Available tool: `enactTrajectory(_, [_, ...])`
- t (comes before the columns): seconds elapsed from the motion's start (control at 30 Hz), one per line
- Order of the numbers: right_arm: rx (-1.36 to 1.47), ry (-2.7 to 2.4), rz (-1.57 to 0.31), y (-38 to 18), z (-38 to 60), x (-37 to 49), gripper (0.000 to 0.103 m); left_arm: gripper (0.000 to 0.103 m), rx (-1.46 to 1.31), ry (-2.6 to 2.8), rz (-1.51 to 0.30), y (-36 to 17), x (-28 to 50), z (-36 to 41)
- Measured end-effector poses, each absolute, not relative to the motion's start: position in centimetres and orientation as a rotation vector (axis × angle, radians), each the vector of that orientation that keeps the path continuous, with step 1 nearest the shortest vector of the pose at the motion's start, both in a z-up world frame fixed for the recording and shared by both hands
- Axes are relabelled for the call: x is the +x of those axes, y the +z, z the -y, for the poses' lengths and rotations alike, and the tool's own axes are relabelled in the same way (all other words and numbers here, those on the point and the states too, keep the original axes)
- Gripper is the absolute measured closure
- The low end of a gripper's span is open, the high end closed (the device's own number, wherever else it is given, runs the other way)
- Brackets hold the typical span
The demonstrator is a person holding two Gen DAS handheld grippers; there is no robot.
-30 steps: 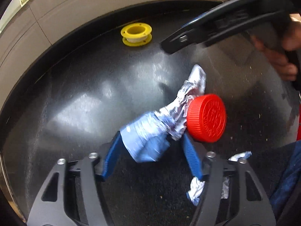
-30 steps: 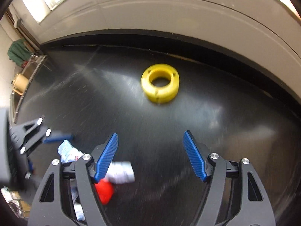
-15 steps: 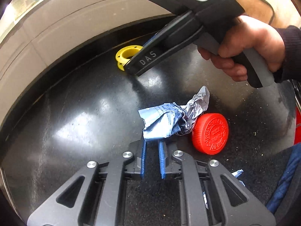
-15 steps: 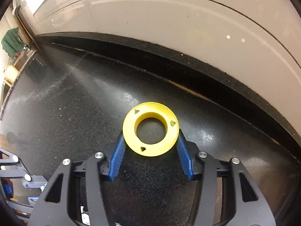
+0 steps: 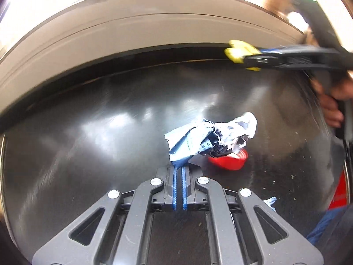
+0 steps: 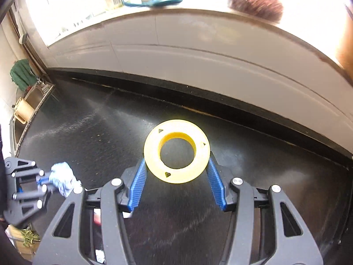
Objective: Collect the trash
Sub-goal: 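Carry the wrapper and spool over the bin and open both tools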
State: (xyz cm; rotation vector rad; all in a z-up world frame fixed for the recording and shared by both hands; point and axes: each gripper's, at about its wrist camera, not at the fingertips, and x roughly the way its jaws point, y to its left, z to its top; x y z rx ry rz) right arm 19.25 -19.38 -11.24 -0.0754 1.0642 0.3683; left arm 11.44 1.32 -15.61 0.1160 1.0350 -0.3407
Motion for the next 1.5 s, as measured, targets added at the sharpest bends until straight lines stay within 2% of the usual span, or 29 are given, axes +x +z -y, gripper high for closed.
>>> enactTrajectory(0.53, [-0.134,0.511,-1.022,-7.0,15.7,7.5,0.051,0.101,-0.085,-0.015,-0.996,-11.0,1.4,-7.8])
enactTrajectory(1.17, [-0.317,0.925,-0.975,-4.3,-3.9,-4.0,0.051,0.101,-0.263,0.411,-0.926,-8.5,-16.0,-20.6])
enactTrajectory(1.5, [-0.434,1.227,-0.997,-5.3,-16.7,-13.0,0.051,0.100,-0.390,0.692,-0.938,-10.4,-29.2,-27.6])
